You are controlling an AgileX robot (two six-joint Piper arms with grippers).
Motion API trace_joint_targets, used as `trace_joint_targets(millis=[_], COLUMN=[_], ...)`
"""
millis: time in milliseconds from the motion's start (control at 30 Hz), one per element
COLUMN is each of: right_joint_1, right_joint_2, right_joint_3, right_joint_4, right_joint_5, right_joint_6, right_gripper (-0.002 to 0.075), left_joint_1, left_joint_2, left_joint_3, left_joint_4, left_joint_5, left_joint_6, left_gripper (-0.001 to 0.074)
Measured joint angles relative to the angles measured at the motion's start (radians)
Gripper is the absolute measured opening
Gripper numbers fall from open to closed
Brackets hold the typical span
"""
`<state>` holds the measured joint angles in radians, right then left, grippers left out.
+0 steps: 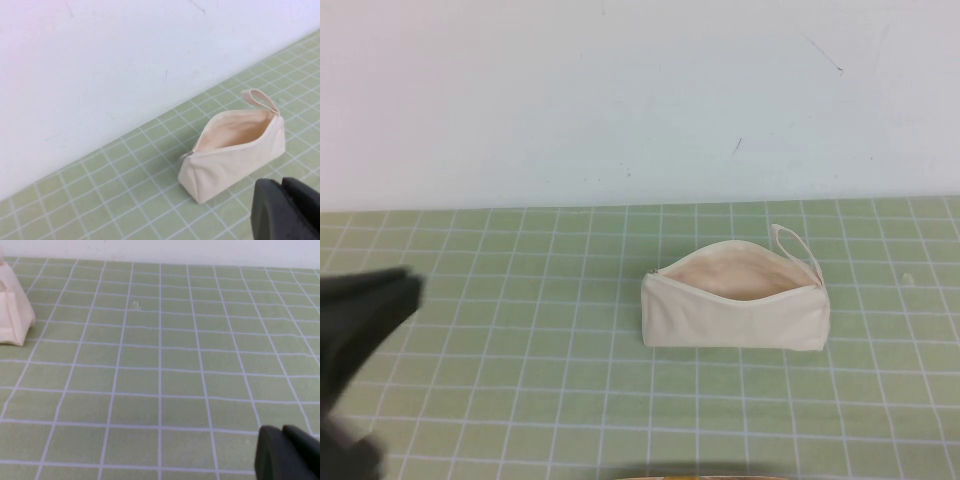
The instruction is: Put eraser into pencil case
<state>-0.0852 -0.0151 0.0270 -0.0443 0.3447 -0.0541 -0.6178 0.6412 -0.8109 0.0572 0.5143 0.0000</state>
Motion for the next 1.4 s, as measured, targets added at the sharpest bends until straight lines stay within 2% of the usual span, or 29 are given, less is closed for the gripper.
trace_joint_targets(millis=[167, 300, 400, 600, 833, 1033, 1200, 1400], right_joint_1=[0.0, 0.0, 0.0, 0.0, 0.0, 0.0, 0.0, 0.0], right_joint_2=[0.0, 0.0, 0.0, 0.0, 0.0, 0.0, 0.0, 0.0], right_joint_3=[0.0, 0.0, 0.0, 0.0, 0.0, 0.0, 0.0, 0.0], right_joint_4=[0.0, 0.0, 0.0, 0.0, 0.0, 0.0, 0.0, 0.0], right_joint_5=[0.0, 0.0, 0.0, 0.0, 0.0, 0.0, 0.0, 0.0], right_joint_6=[0.0, 0.0, 0.0, 0.0, 0.0, 0.0, 0.0, 0.0], right_gripper=[-0.0001, -0.0001, -0.0001, -0.0001, -0.0001, -0.0001, -0.0001, -0.0001], left_joint_1=[0.0, 0.033, 0.145, 0.332, 0.548, 0.695, 0.719, 0.681], left_joint_2=[-0.121, -0.202, -0.286, -0.441, -0.629, -0.651, -0.651, -0.651], left_joint_3=[0.05, 0.171, 0.339, 0.558, 0.707, 0.771, 0.834, 0.836], left_joint_4=[0.068, 0.159, 0.214, 0.179, 0.126, -0.01, -0.063, -0.074], left_joint_5=[0.037, -0.011, -0.144, -0.317, -0.335, -0.332, -0.319, -0.209], left_joint_6=[-0.062, -0.168, -0.189, -0.191, -0.181, -0.123, -0.108, -0.089], left_gripper=[-0.0001, -0.0001, -0.0001, -0.0001, -0.0001, -0.0001, -0.0001, -0.0001])
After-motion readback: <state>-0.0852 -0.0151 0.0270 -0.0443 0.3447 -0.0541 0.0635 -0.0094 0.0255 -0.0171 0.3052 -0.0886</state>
